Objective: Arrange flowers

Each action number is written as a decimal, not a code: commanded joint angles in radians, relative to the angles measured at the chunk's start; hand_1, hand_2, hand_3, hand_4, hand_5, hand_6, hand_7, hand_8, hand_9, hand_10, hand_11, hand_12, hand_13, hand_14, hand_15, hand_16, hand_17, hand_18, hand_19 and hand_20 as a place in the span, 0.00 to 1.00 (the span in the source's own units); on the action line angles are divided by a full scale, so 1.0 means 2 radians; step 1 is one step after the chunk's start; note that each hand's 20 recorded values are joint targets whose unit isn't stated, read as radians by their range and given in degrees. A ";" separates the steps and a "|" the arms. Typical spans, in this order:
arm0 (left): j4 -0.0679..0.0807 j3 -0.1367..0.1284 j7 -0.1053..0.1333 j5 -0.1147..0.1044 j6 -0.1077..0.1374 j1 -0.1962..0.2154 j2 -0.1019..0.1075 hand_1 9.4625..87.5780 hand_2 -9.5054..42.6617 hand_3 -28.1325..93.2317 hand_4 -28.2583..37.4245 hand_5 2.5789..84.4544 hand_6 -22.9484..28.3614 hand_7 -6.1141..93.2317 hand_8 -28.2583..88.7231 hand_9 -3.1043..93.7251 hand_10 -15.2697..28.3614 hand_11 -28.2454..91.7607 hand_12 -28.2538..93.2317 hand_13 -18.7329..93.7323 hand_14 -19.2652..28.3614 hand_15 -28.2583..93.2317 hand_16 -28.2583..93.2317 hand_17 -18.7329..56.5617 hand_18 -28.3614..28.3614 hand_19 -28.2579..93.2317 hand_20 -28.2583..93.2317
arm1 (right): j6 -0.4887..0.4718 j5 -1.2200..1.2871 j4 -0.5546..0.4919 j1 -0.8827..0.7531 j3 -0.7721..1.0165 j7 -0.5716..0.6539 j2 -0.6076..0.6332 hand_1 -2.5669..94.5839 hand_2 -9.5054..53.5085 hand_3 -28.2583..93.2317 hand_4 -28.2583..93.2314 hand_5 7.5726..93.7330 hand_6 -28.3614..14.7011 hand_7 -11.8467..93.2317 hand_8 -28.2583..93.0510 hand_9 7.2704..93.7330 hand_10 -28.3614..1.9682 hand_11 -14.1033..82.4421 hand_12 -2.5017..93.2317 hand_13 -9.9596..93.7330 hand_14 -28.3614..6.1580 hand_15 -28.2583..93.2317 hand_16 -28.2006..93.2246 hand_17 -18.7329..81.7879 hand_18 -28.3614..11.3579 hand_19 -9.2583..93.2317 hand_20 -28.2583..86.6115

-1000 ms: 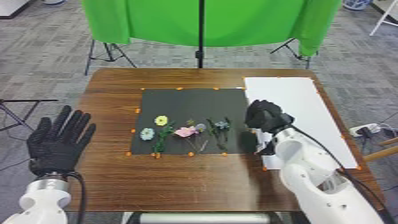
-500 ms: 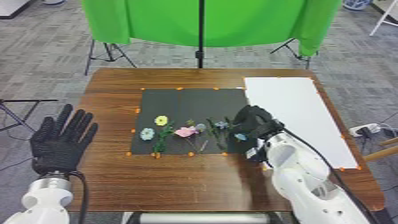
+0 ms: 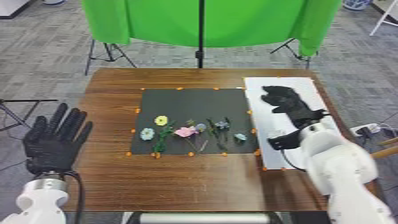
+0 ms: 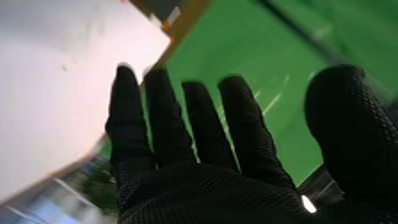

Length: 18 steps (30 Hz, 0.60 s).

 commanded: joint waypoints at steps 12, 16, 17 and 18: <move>-0.004 -0.057 -0.001 0.059 -0.038 0.036 -0.003 0.14 0.44 0.88 0.00 0.43 0.55 0.16 0.15 0.39 0.62 0.32 0.28 0.41 0.58 0.30 0.21 0.20 0.69 0.43 0.32 | -0.055 0.410 -0.024 -0.094 0.126 -0.067 -0.063 0.13 0.26 0.88 0.00 0.30 0.64 0.15 0.18 0.27 0.57 0.16 0.12 0.32 0.43 0.26 0.40 0.29 0.33 0.33 0.40; -0.004 -0.057 -0.002 0.058 -0.039 0.035 -0.004 0.15 0.43 0.88 0.00 0.43 0.55 0.15 0.15 0.39 0.62 0.32 0.28 0.41 0.58 0.30 0.21 0.20 0.69 0.43 0.32 | -0.061 0.417 -0.031 -0.096 0.131 -0.063 -0.066 0.14 0.24 0.88 0.00 0.30 0.65 0.15 0.17 0.27 0.57 0.16 0.12 0.32 0.43 0.26 0.40 0.29 0.33 0.32 0.40; -0.004 -0.056 -0.001 0.058 -0.039 0.035 -0.004 0.15 0.43 0.88 0.00 0.43 0.55 0.15 0.15 0.39 0.62 0.32 0.28 0.41 0.59 0.30 0.21 0.20 0.69 0.43 0.32 | -0.061 0.421 -0.032 -0.097 0.132 -0.060 -0.068 0.14 0.24 0.88 0.00 0.30 0.65 0.15 0.17 0.27 0.57 0.16 0.12 0.32 0.42 0.26 0.40 0.29 0.33 0.32 0.40; -0.005 -0.057 -0.001 0.059 -0.040 0.036 -0.005 0.15 0.43 0.88 0.00 0.43 0.55 0.15 0.15 0.39 0.62 0.32 0.28 0.41 0.59 0.30 0.21 0.20 0.69 0.43 0.32 | -0.064 0.423 -0.033 -0.097 0.133 -0.058 -0.069 0.14 0.24 0.88 0.00 0.30 0.65 0.15 0.17 0.27 0.57 0.16 0.12 0.33 0.42 0.26 0.40 0.29 0.33 0.32 0.41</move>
